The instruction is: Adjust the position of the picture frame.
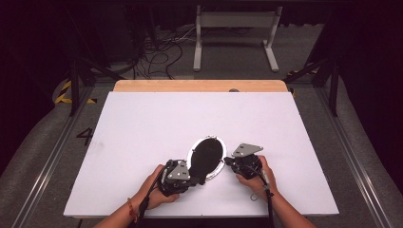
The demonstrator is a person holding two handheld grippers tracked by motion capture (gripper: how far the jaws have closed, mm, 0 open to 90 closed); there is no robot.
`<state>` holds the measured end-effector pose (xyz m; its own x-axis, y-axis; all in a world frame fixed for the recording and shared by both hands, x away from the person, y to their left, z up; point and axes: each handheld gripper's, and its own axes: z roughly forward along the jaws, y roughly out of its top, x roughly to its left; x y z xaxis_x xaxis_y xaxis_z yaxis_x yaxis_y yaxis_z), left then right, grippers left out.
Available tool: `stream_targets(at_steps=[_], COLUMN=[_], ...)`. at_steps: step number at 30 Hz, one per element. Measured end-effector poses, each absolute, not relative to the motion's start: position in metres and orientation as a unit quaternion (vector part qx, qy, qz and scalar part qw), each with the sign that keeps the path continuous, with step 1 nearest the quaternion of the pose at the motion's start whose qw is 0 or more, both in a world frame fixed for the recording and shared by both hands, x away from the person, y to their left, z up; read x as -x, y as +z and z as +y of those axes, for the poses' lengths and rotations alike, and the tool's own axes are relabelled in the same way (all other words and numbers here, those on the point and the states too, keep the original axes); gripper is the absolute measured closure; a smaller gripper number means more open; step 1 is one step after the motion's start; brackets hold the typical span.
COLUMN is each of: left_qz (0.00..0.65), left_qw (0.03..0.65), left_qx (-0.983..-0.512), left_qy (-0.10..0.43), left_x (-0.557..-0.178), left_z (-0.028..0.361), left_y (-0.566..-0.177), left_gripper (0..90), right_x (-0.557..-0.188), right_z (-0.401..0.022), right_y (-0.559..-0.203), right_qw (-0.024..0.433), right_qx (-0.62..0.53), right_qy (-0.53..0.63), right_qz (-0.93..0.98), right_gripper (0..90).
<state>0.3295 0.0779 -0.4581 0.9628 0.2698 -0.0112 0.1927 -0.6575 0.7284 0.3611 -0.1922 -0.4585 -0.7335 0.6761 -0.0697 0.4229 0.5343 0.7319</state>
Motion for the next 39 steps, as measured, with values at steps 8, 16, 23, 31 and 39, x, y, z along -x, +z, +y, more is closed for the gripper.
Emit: stream_targets(at_steps=[8,16,23,31,39], left_qz=[0.123,0.126,0.123,0.121,0.112], left_qw=[0.393,0.396,0.396,0.397,0.424], left_qx=[-0.909,-0.908,-0.908,-0.908,-0.897], left_qy=[0.055,0.054,0.055,0.051,0.049], left_x=[-0.330,-0.332,-0.334,-0.334,-0.329], left_z=[0.067,0.059,0.053,0.054,0.079], left_y=[-0.458,-0.459,-0.459,-0.458,-0.447], left_gripper=[88.3,89.5,89.8,86.3,87.0], right_x=[-0.369,-0.376,-0.377,-0.376,-0.374], right_z=[-0.191,-0.189,-0.189,-0.189,-0.191], right_y=[-0.460,-0.461,-0.461,-0.461,-0.461], right_qw=[0.184,0.192,0.195,0.197,0.195], right_qx=[-0.328,-0.335,-0.334,-0.332,-0.323], right_qy=[0.364,0.366,0.365,0.365,0.364], right_qz=[0.852,0.847,0.847,0.847,0.852], right_gripper=[90.0,90.0,90.0,90.0,90.0])
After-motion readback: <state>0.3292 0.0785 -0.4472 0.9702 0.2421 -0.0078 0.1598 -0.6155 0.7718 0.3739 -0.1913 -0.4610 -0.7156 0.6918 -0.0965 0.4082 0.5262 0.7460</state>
